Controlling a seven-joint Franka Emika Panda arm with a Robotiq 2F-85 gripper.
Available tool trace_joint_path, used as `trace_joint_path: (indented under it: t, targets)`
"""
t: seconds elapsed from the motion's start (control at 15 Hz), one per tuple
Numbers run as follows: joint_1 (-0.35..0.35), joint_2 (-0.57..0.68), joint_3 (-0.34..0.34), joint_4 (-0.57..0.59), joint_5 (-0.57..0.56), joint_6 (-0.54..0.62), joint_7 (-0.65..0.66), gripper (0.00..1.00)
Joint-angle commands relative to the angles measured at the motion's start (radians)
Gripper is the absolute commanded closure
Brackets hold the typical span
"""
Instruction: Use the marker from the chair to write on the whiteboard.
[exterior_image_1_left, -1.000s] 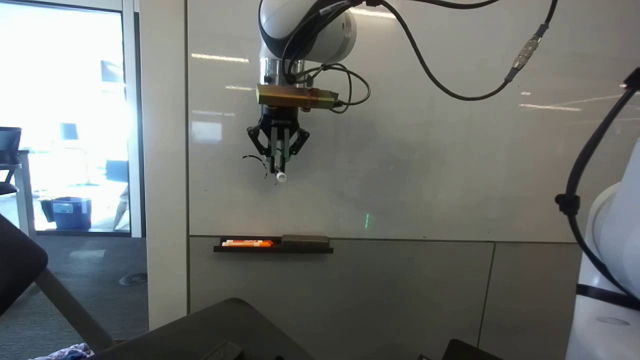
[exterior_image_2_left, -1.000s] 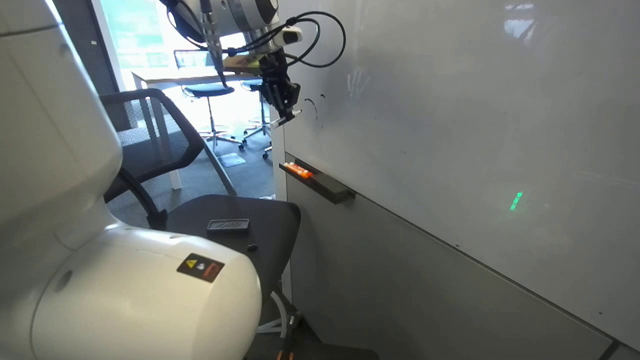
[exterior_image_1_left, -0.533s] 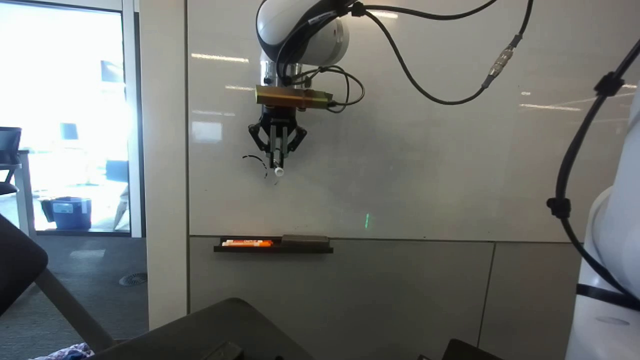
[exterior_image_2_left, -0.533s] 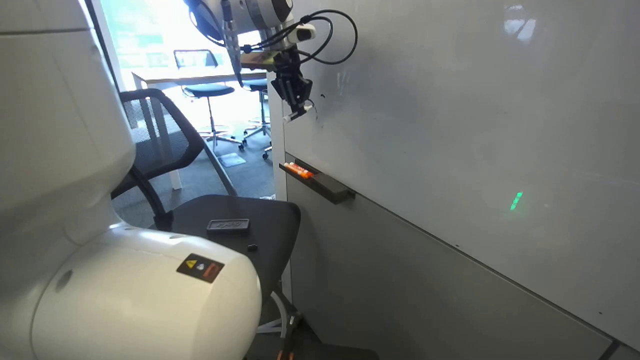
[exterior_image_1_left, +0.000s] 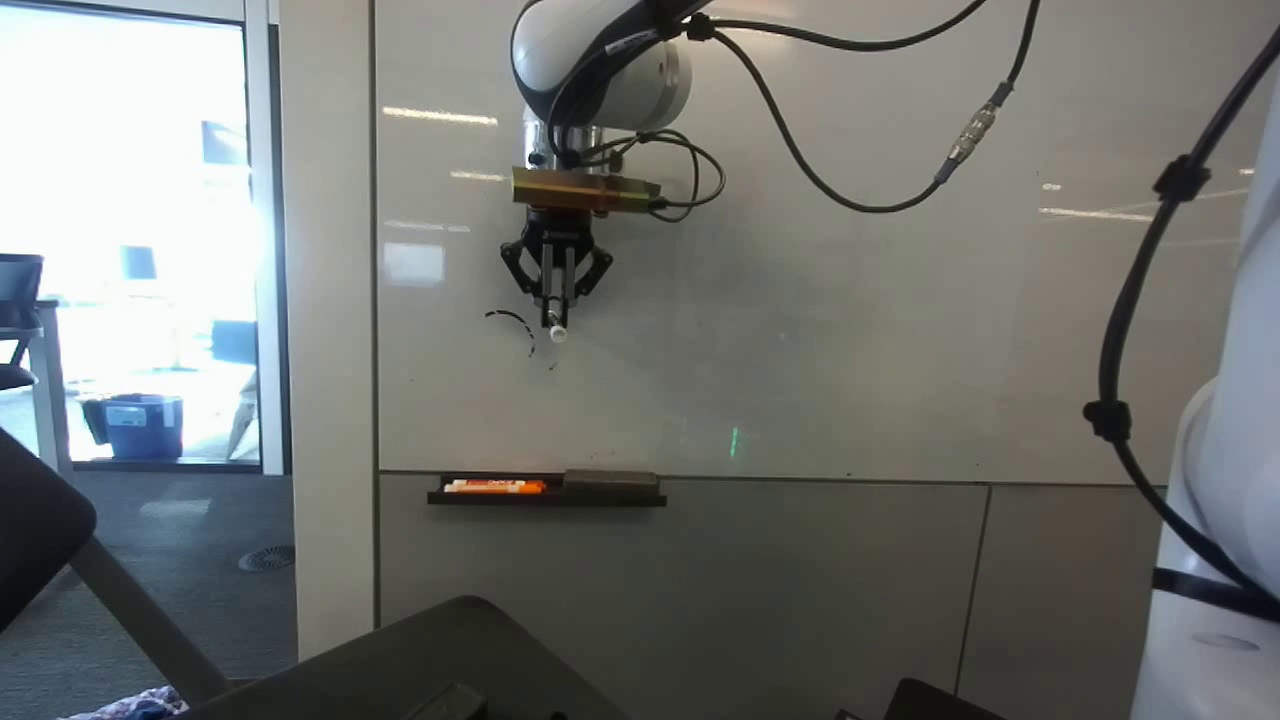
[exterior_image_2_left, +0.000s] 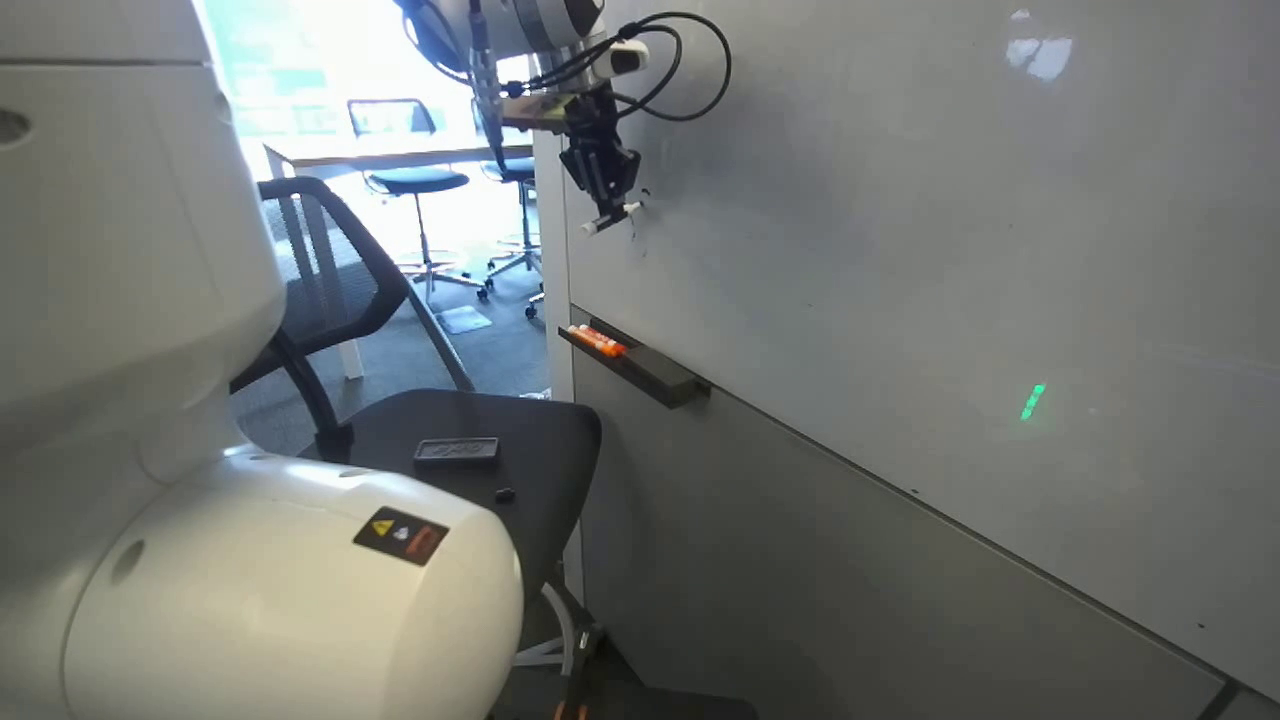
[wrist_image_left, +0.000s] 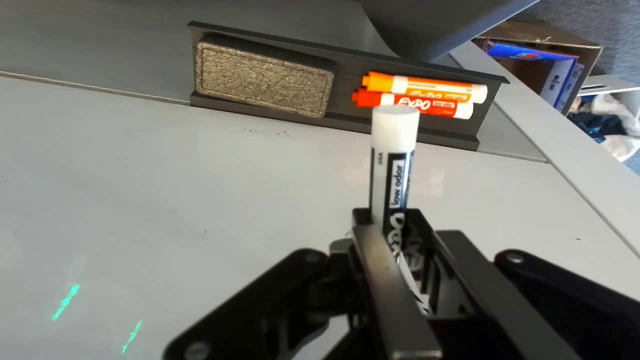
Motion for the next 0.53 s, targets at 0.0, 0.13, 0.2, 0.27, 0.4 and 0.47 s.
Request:
trace_joint_path:
  t: [0.0, 0.13, 0.2, 0.27, 0.4, 0.47]
  targets:
    - [0.006, -0.025, -0.015, 0.005, -0.017, -0.014, 0.033, 0.91]
    - [0.001, -0.042, -0.020, -0.013, -0.014, -0.011, 0.045, 0.91]
    - [-0.002, -0.047, -0.023, -0.019, -0.012, -0.012, 0.051, 0.91]
    - [-0.006, -0.051, -0.027, -0.026, -0.013, -0.012, 0.058, 0.91]
    - [-0.012, -0.037, -0.035, -0.026, -0.017, -0.013, 0.068, 0.91]
    - [-0.013, -0.027, -0.038, -0.026, -0.020, -0.009, 0.071, 0.91]
